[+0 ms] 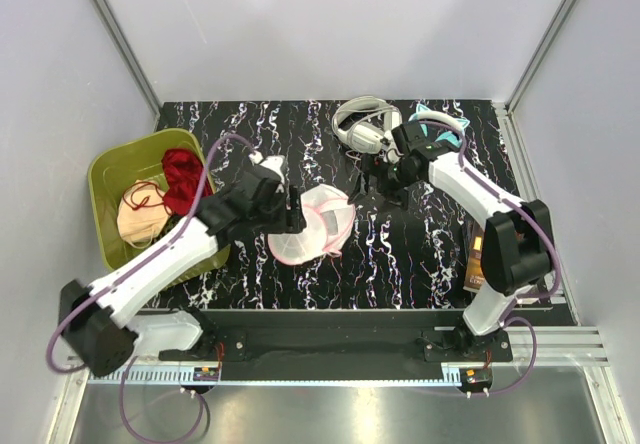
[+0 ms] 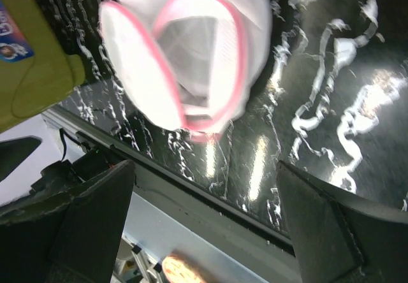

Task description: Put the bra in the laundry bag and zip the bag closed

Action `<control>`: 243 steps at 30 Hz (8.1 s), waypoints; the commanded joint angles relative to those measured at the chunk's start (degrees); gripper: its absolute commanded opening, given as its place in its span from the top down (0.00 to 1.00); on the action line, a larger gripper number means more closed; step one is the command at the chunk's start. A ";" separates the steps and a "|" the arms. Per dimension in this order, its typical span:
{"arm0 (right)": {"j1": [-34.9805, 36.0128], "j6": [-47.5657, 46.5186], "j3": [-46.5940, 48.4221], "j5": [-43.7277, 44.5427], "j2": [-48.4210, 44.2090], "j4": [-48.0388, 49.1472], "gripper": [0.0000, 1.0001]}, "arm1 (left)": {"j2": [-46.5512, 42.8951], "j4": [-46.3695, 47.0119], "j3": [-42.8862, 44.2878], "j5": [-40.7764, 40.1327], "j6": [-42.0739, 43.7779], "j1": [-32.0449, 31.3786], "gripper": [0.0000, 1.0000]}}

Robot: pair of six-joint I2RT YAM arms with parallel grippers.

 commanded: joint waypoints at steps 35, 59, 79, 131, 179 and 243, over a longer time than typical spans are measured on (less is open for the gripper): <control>4.45 -17.38 15.53 0.99 25.06 16.43 0.36 | 41.58 -9.58 25.27 15.24 -2.12 10.59 0.34; 4.98 19.26 -9.30 28.65 -10.07 12.04 1.00 | 6.44 1.23 21.77 -6.20 -0.62 10.94 1.00; 5.24 2.24 -28.95 4.51 -27.15 13.62 0.19 | -21.69 -0.69 -9.64 4.36 -6.08 8.57 0.43; 5.07 1.61 -22.36 2.92 -17.56 13.18 0.55 | 32.19 -11.77 24.22 -23.08 -5.45 -14.99 1.00; 10.78 -8.41 -5.82 -9.47 14.26 27.16 0.56 | 16.44 -1.14 13.13 -20.27 -5.02 -15.07 1.00; 1.38 14.93 -26.13 25.83 -31.47 7.78 1.00 | 0.71 69.88 -16.40 16.61 -8.19 4.17 1.00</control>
